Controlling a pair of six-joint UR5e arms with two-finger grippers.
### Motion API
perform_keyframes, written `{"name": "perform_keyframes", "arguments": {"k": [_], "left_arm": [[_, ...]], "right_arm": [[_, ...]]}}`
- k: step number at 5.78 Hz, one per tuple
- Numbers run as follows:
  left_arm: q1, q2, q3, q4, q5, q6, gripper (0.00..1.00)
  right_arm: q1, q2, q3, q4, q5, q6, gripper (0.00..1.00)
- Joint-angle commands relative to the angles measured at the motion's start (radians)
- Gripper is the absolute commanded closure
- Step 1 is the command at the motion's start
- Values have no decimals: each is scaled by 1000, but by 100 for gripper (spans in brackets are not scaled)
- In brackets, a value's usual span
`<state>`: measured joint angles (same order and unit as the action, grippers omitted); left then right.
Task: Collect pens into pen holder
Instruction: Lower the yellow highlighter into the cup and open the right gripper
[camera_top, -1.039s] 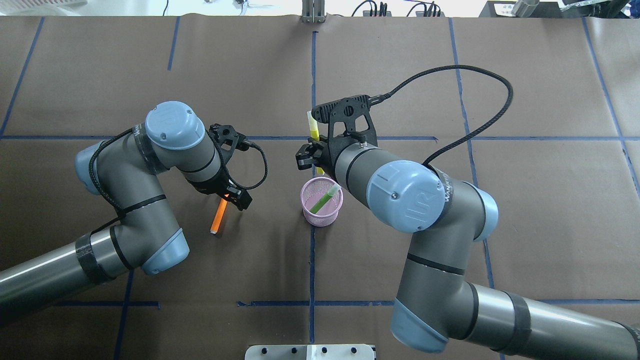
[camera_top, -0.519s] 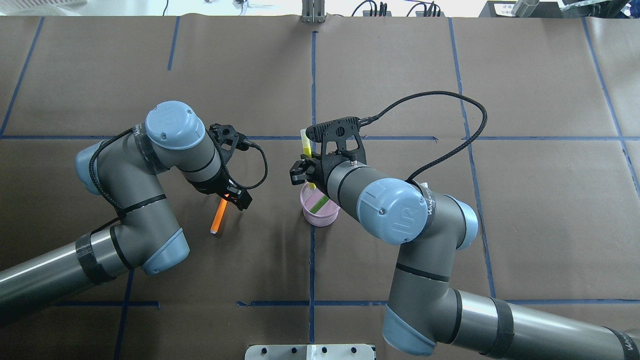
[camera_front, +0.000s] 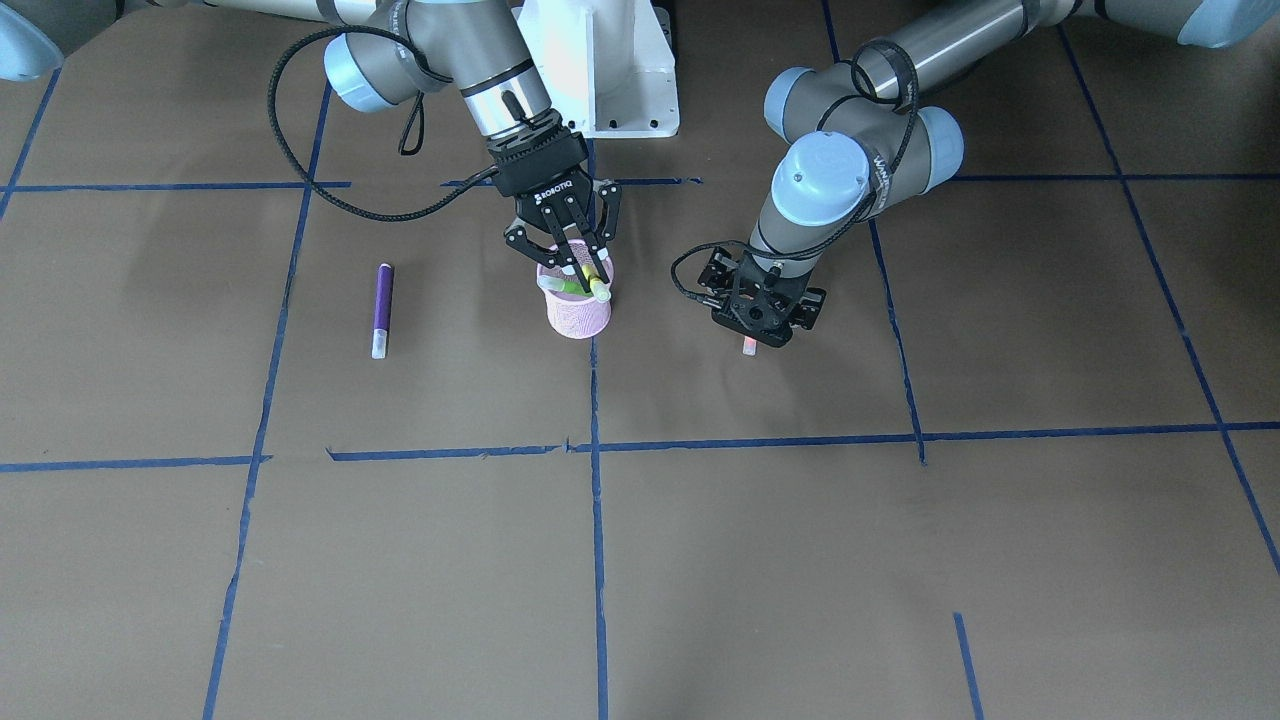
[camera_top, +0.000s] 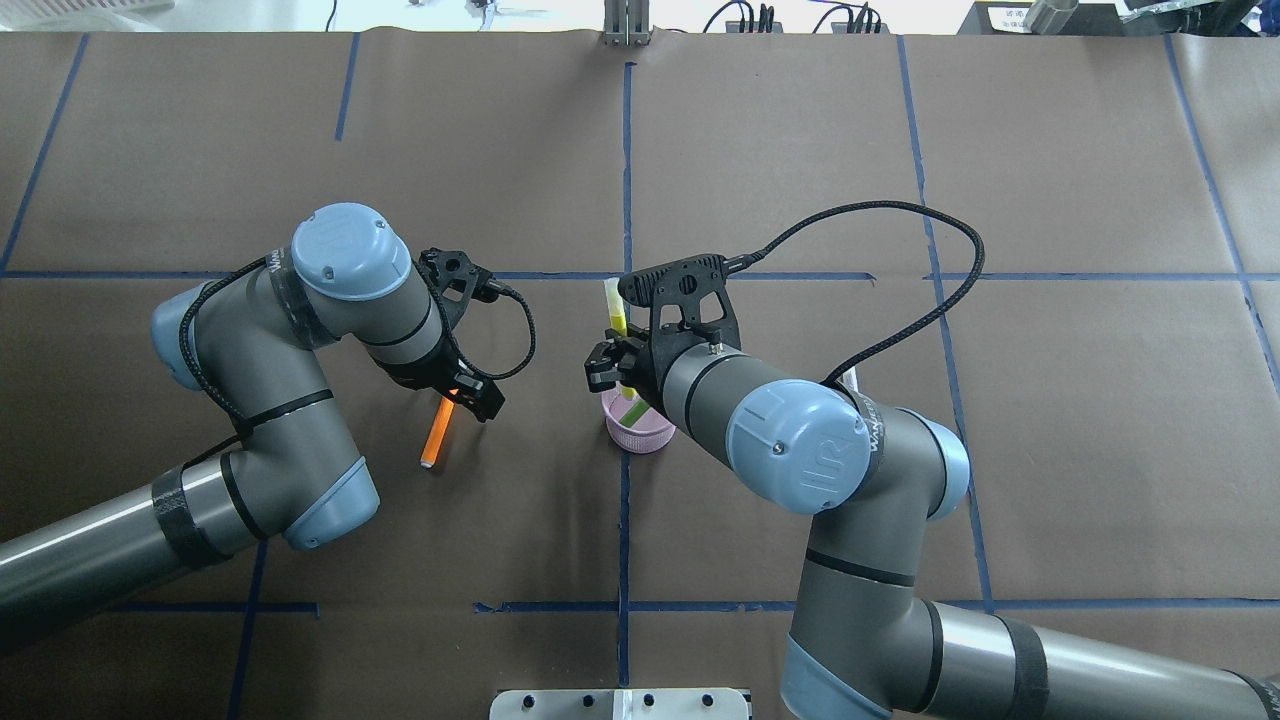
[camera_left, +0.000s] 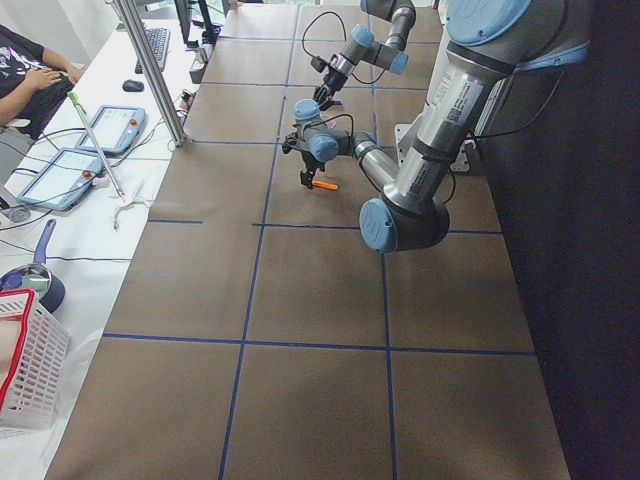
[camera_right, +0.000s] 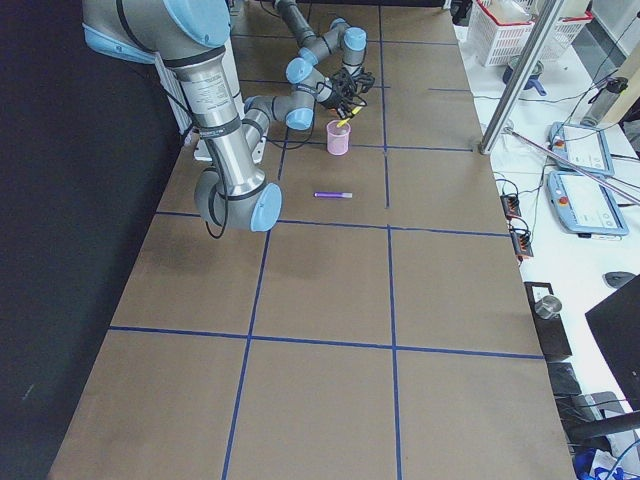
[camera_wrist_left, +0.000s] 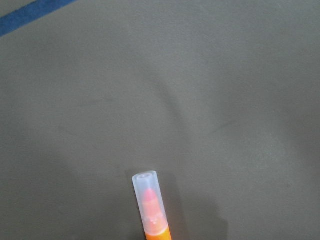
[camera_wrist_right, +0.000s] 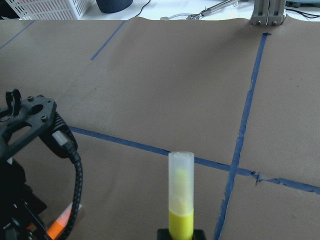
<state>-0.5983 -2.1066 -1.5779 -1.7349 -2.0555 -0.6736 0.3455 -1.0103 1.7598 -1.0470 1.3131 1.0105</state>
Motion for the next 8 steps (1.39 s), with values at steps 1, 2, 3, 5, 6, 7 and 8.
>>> {"name": "perform_keyframes", "arguments": {"k": [1, 2, 3, 5, 6, 7, 8], "left_arm": [[0, 0, 1, 0, 0, 2, 0], [0, 0, 1, 0, 0, 2, 0], [0, 0, 1, 0, 2, 3, 0], [-1, 0, 3, 2, 2, 5, 0], [-1, 0, 3, 2, 0, 5, 0], [0, 0, 1, 2, 0, 5, 0], [0, 0, 1, 2, 0, 5, 1]], "right_arm": [[-10, -11, -2, 1, 0, 0, 100], [-11, -11, 0, 2, 0, 3, 95], [-11, -11, -3, -1, 0, 19, 17], [-10, -10, 4, -1, -2, 20, 0], [12, -1, 33, -36, 9, 19, 0], [67, 10, 147, -238, 100, 17, 0], [134, 21, 199, -366, 226, 14, 0]]}}
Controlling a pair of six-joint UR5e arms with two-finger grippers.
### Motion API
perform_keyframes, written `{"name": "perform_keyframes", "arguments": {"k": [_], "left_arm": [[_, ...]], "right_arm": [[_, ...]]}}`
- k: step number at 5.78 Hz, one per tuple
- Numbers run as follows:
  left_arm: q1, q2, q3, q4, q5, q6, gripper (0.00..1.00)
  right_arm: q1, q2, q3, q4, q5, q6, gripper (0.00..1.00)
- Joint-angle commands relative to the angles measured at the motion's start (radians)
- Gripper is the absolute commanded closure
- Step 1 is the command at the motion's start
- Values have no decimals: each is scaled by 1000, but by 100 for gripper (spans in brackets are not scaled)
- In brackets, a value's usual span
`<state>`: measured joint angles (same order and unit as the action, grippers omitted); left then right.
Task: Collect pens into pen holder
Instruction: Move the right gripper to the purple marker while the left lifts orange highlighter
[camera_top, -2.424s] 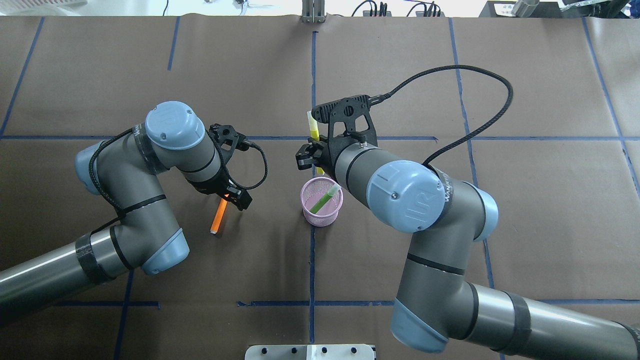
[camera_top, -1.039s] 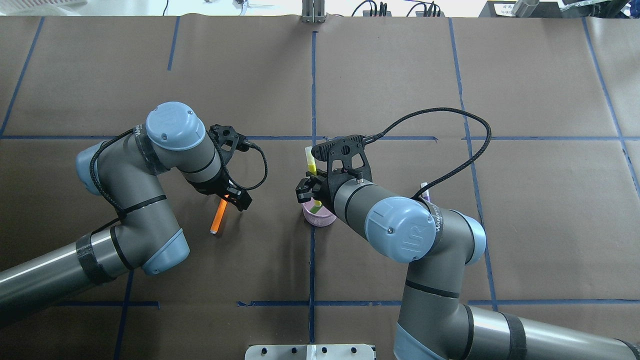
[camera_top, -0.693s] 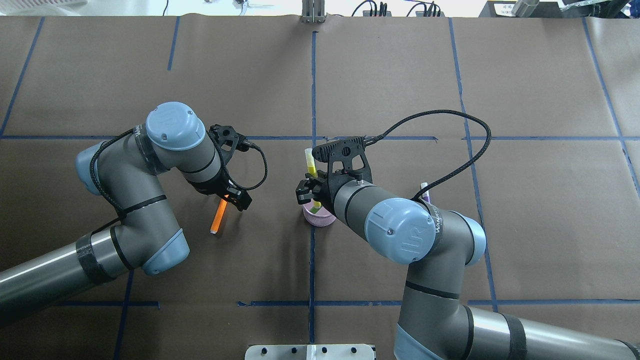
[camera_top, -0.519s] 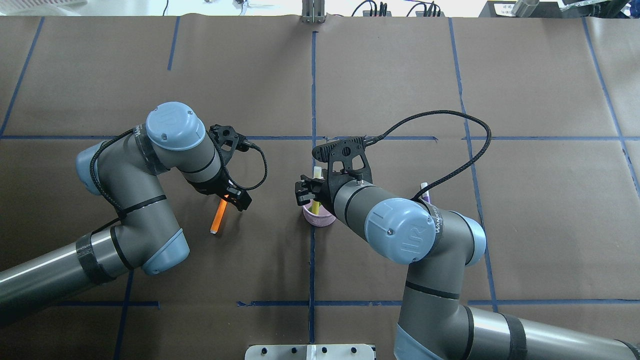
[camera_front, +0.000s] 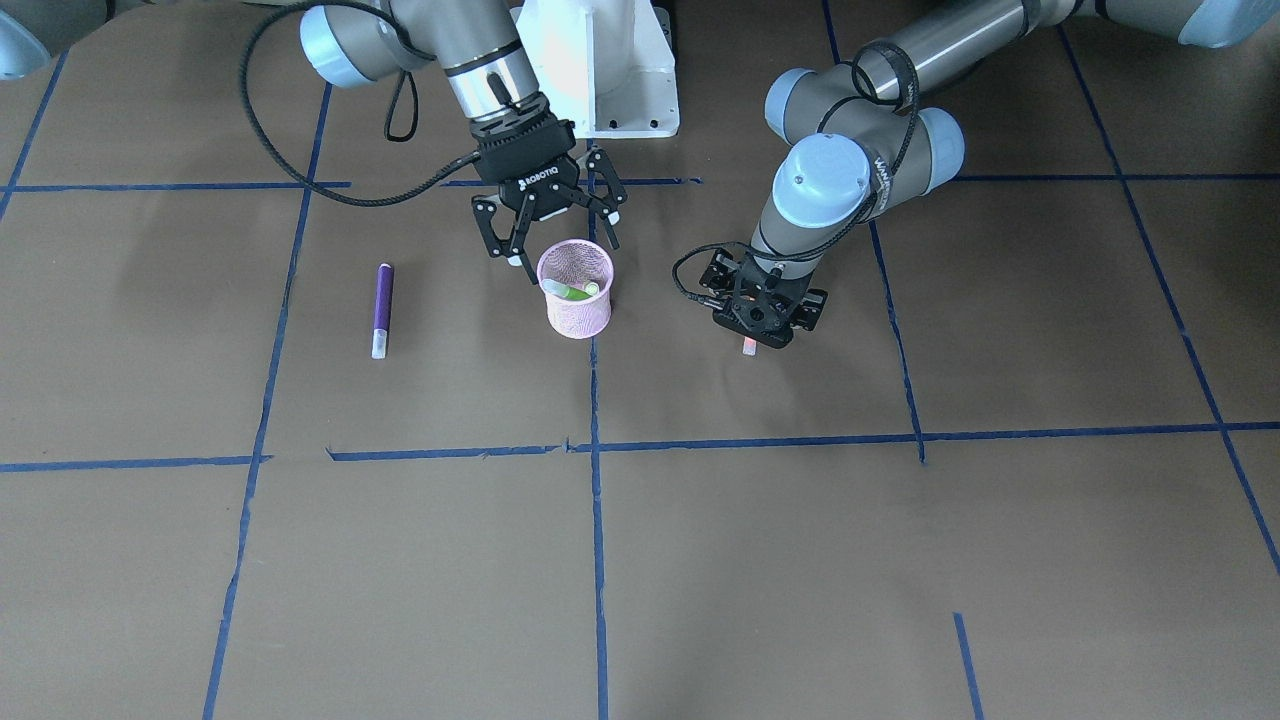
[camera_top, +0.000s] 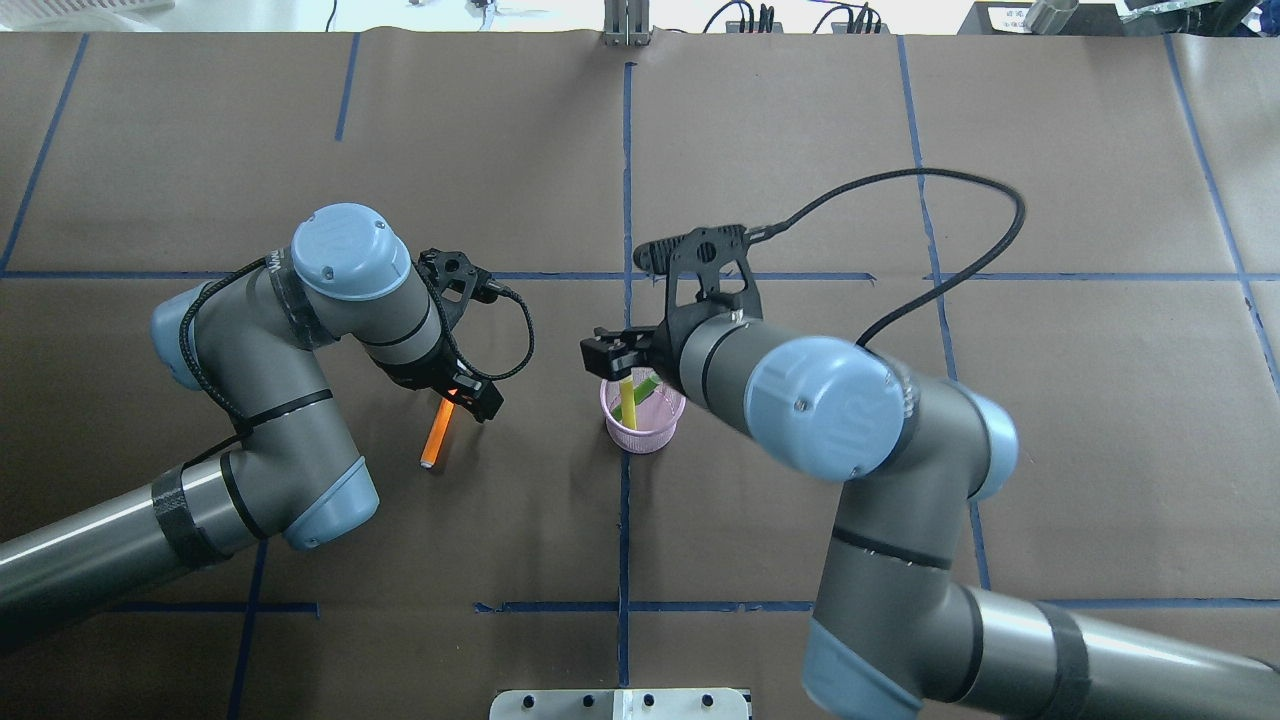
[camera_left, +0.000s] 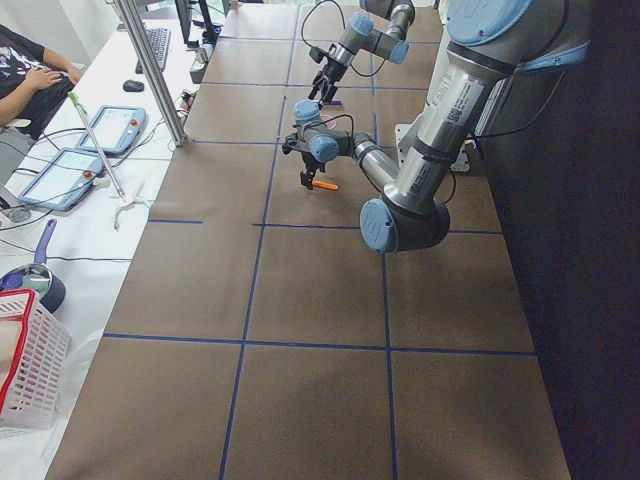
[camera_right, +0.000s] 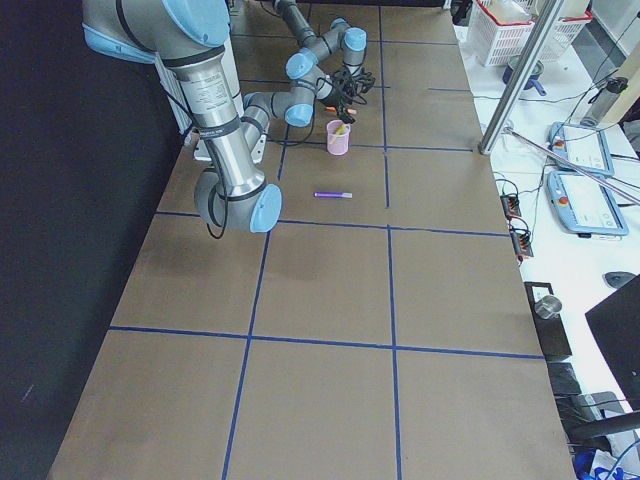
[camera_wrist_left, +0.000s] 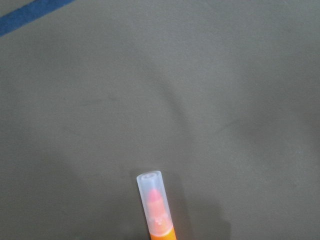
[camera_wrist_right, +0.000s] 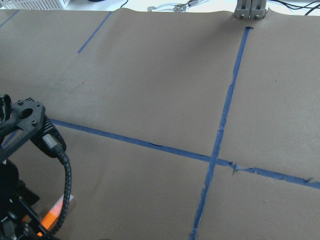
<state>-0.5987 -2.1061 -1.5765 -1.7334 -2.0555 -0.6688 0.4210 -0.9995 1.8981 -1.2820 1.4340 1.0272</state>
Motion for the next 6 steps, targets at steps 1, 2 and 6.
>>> {"name": "perform_keyframes", "arguments": {"k": [1, 2, 6], "left_arm": [[-1, 0, 0, 0, 0, -2, 6], [-1, 0, 0, 0, 0, 0, 20], [-6, 2, 3, 2, 1, 0, 73]], "right_arm": [[85, 9, 61, -192, 165, -10, 0], [157, 9, 62, -294, 286, -25, 0], [281, -19, 59, -405, 436, -193, 0]]}}
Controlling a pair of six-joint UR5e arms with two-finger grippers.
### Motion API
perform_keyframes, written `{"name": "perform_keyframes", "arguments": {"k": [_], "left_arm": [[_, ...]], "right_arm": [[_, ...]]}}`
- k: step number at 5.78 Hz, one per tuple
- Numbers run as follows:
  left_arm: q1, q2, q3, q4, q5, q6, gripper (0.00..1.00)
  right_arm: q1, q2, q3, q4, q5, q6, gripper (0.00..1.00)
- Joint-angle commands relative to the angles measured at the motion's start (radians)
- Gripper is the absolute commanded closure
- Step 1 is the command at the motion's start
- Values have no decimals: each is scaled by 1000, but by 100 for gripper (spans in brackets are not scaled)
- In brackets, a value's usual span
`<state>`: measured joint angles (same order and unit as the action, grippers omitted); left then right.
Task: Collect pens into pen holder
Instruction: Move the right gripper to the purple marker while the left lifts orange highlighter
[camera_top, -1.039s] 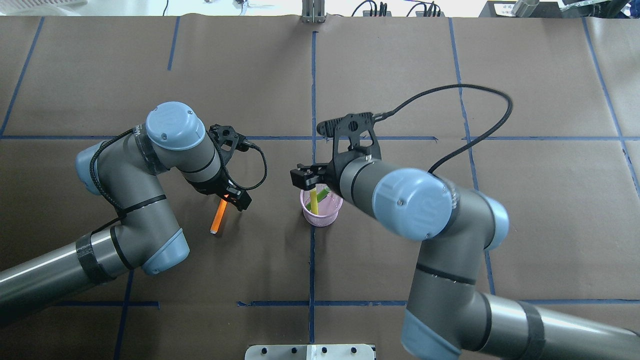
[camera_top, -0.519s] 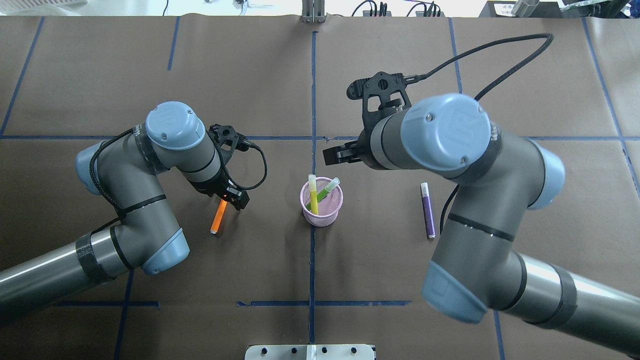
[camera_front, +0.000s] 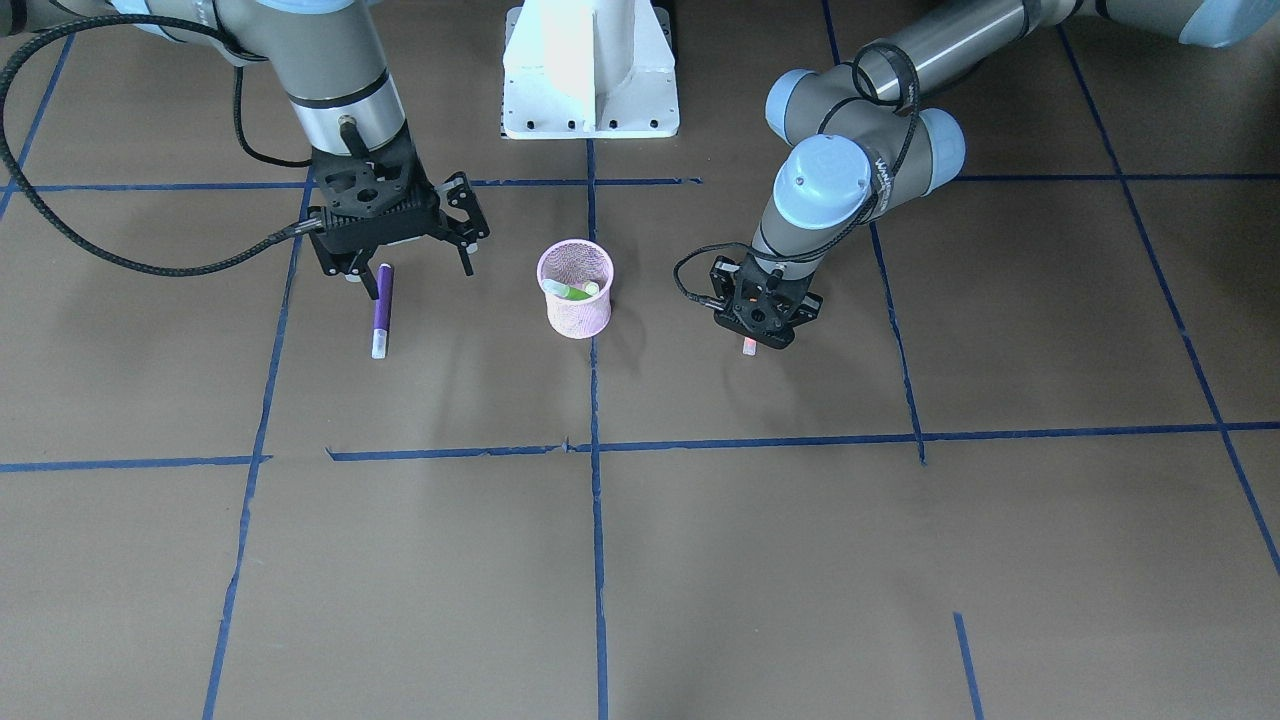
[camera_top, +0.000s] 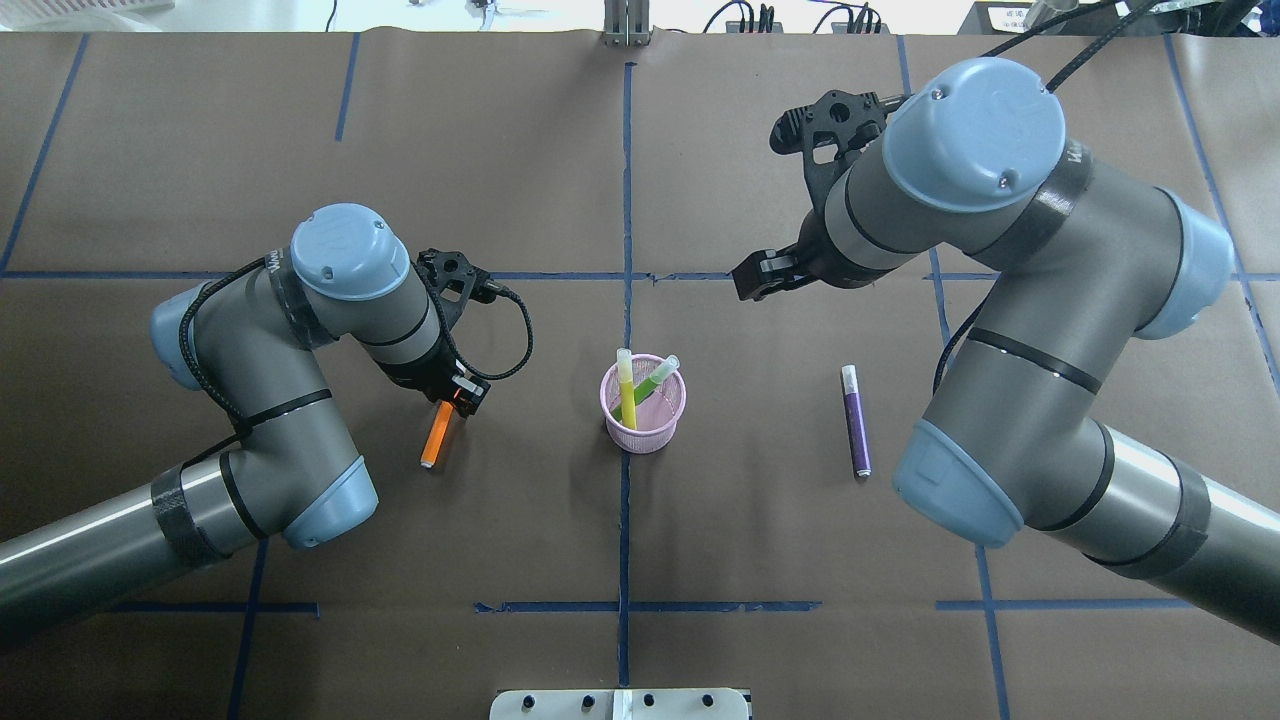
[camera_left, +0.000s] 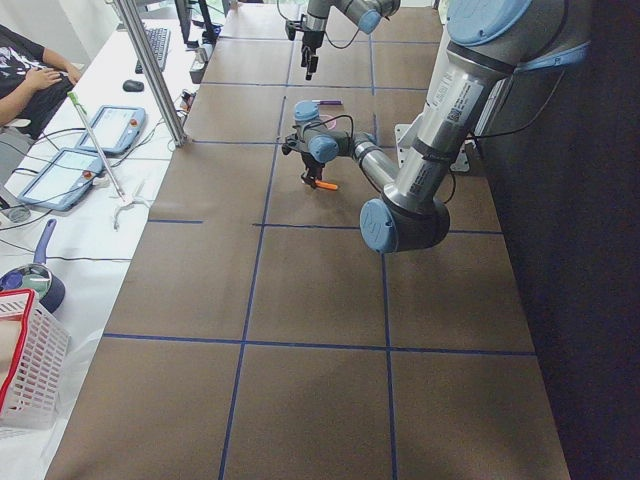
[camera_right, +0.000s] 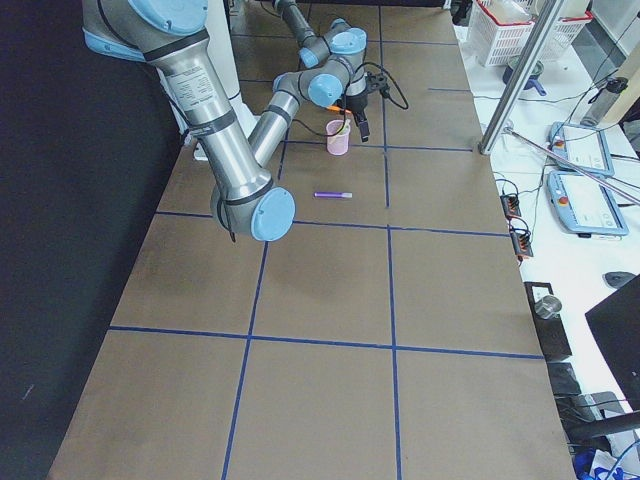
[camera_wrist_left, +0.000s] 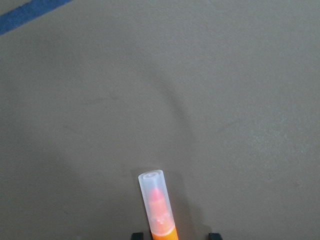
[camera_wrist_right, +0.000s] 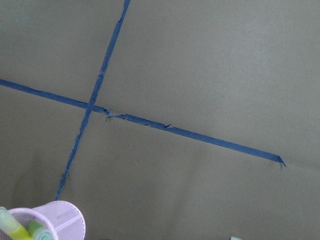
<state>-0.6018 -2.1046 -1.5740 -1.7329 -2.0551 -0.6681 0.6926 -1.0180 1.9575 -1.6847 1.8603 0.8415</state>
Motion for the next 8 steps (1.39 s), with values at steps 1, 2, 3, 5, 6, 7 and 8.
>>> {"name": "perform_keyframes", "arguments": {"k": [1, 2, 3, 5, 6, 7, 8], "left_arm": [[-4, 0, 0, 1, 1, -1, 94], [-9, 0, 0, 1, 0, 1, 100], [-38, -2, -10, 1, 0, 1, 100], [-137, -17, -102, 0, 0, -2, 100], [-171, -59, -135, -1, 3, -10, 100], [-176, -89, -170, -7, 30, -80, 100], [-177, -101, -175, -73, 45, -159, 100]], "right_arm": [[13, -1, 0, -3, 11, -7, 0], [19, -4, -3, -4, 28, -7, 0], [22, -31, -8, -7, 39, -7, 0], [22, -103, -55, -6, 100, -7, 0], [21, -105, -104, -6, 123, -5, 0], [21, -113, -112, -56, 166, -5, 0], [16, -114, -117, -61, 166, 7, 0]]}}
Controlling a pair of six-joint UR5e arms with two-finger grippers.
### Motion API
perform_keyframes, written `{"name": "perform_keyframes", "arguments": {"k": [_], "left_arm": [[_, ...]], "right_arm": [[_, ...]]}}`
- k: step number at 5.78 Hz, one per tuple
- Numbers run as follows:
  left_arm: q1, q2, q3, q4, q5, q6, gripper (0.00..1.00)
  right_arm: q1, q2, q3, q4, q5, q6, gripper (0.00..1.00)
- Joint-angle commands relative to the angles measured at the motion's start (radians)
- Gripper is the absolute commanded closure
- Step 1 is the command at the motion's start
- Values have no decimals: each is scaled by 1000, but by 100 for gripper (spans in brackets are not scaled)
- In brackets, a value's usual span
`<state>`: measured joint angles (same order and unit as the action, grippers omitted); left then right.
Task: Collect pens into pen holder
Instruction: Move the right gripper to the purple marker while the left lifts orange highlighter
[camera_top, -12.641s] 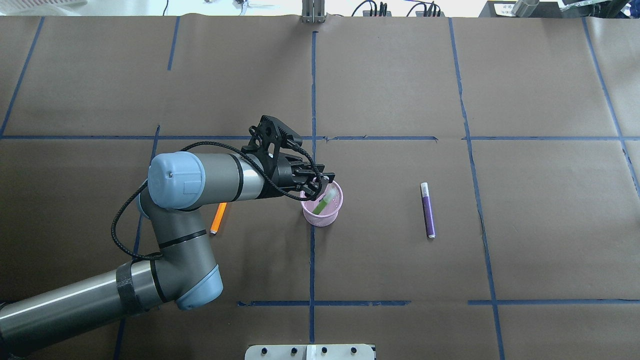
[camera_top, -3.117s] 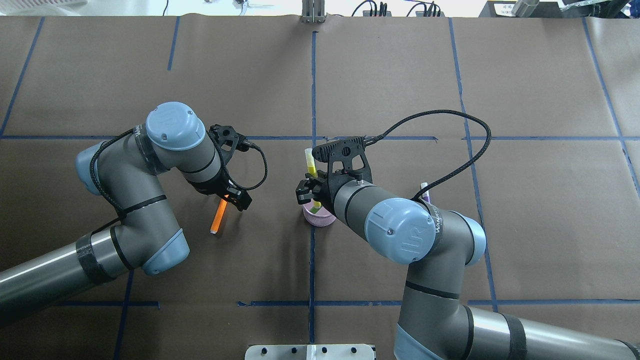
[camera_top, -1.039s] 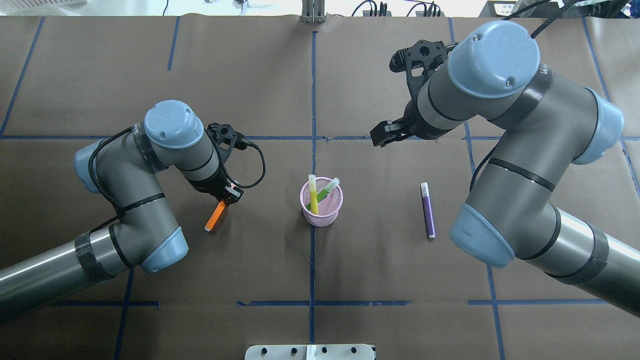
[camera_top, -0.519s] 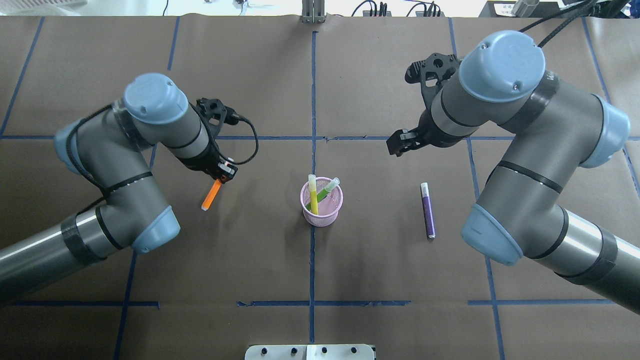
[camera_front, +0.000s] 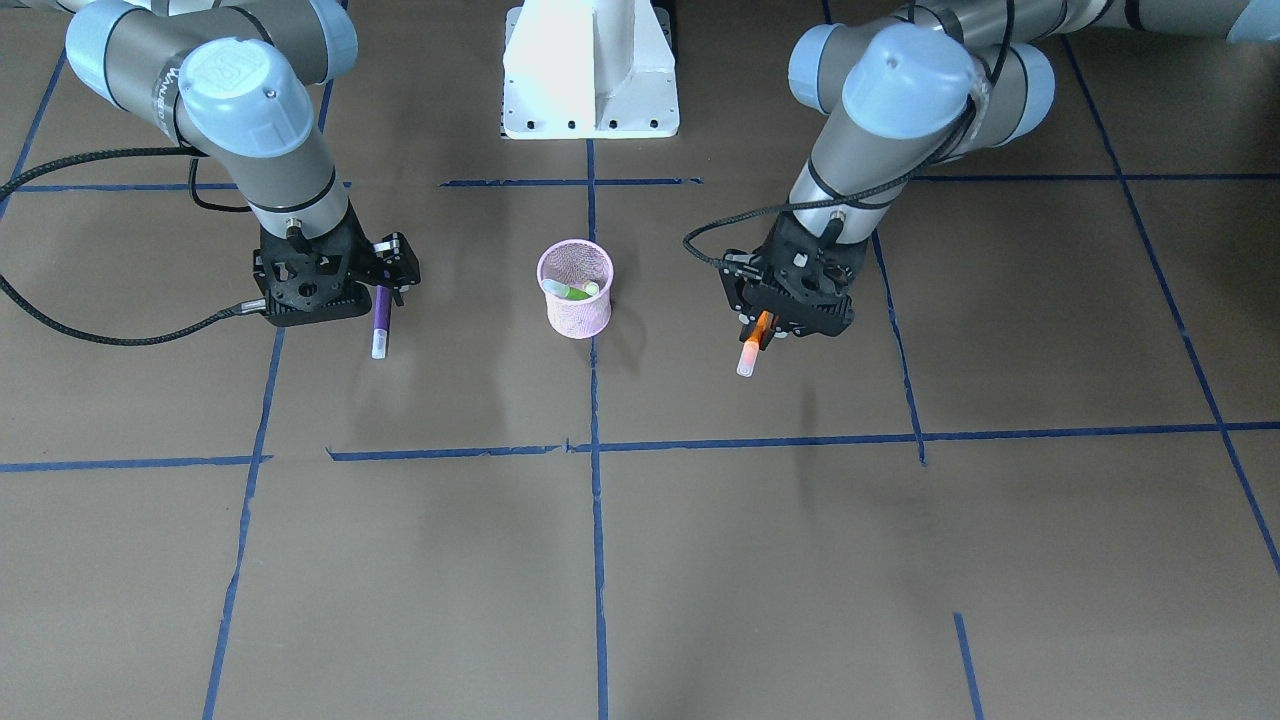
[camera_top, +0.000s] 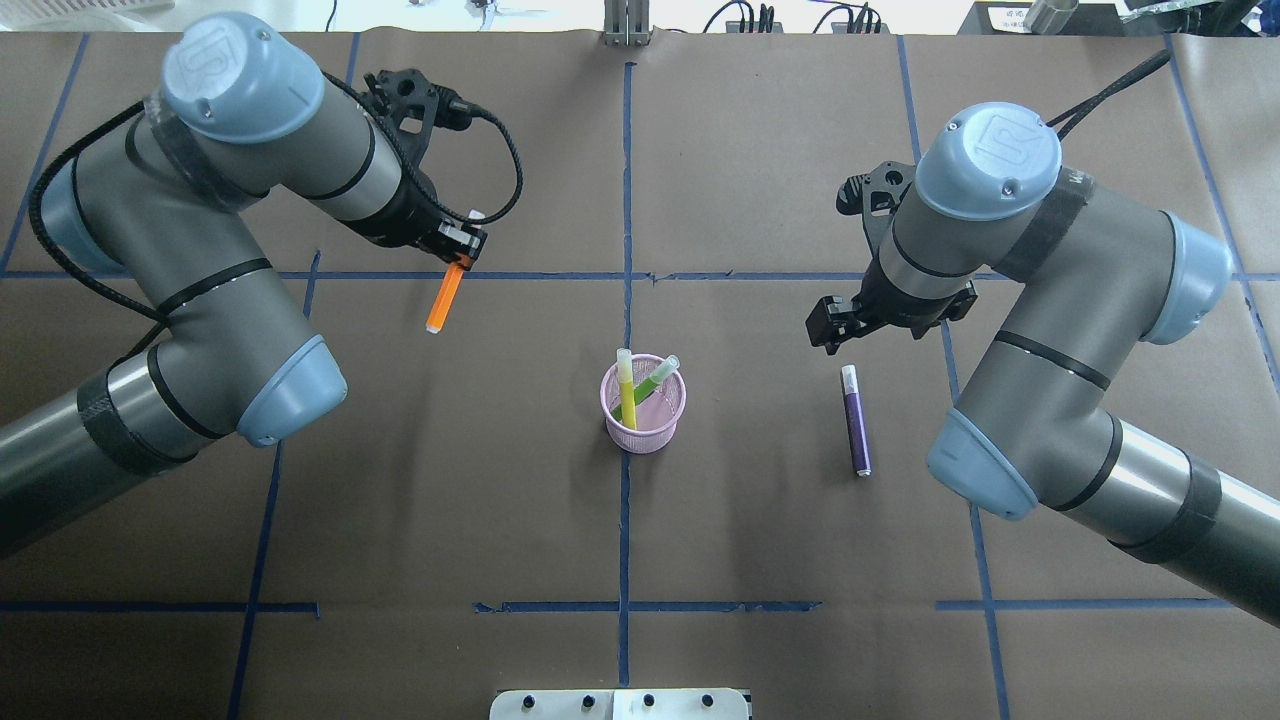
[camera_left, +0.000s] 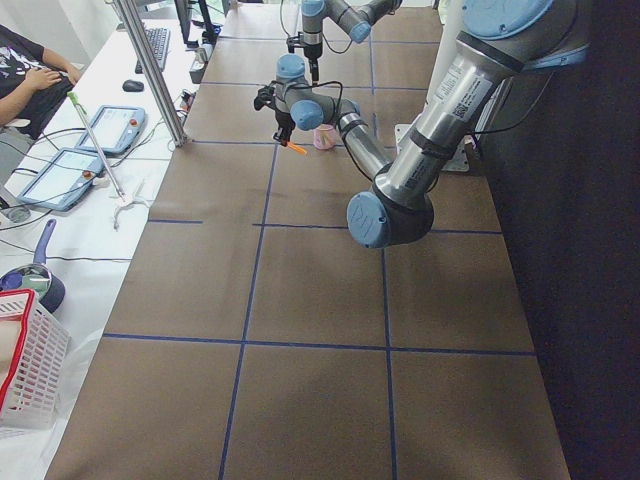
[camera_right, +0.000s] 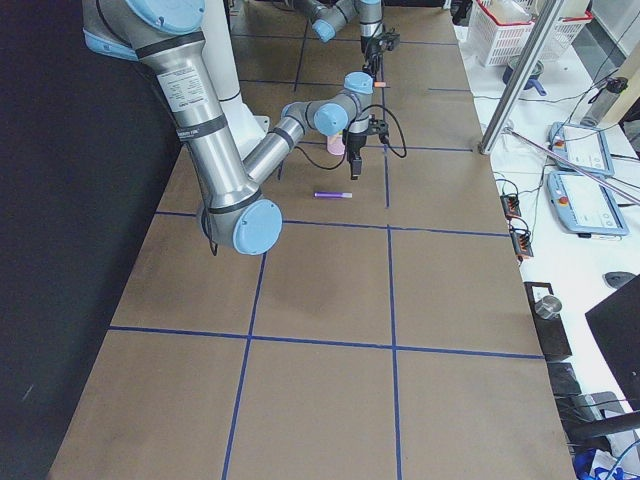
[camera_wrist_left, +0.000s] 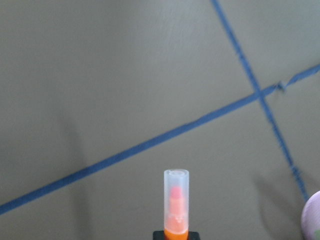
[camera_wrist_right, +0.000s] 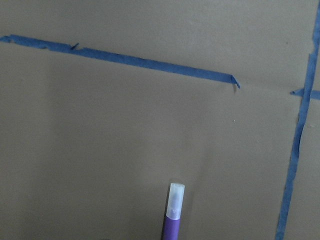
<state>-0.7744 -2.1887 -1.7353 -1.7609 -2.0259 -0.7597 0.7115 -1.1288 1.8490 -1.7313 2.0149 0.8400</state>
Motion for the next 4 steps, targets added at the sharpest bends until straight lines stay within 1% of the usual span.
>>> {"name": "perform_keyframes", "arguments": {"k": [1, 2, 3, 4], "left_arm": [[-3, -20, -15, -128, 47, -183, 100], [-3, -22, -17, -187, 64, -257, 100], [0, -28, -17, -254, 106, -344, 100], [6, -29, -15, -300, 149, -399, 100]], "right_arm": [[-18, 9, -46, -10, 15, 26, 0], [-21, 10, -77, -7, 25, 56, 0], [-27, 9, -92, -7, 47, 82, 0], [-37, -6, -100, 31, 48, 89, 0]]}}
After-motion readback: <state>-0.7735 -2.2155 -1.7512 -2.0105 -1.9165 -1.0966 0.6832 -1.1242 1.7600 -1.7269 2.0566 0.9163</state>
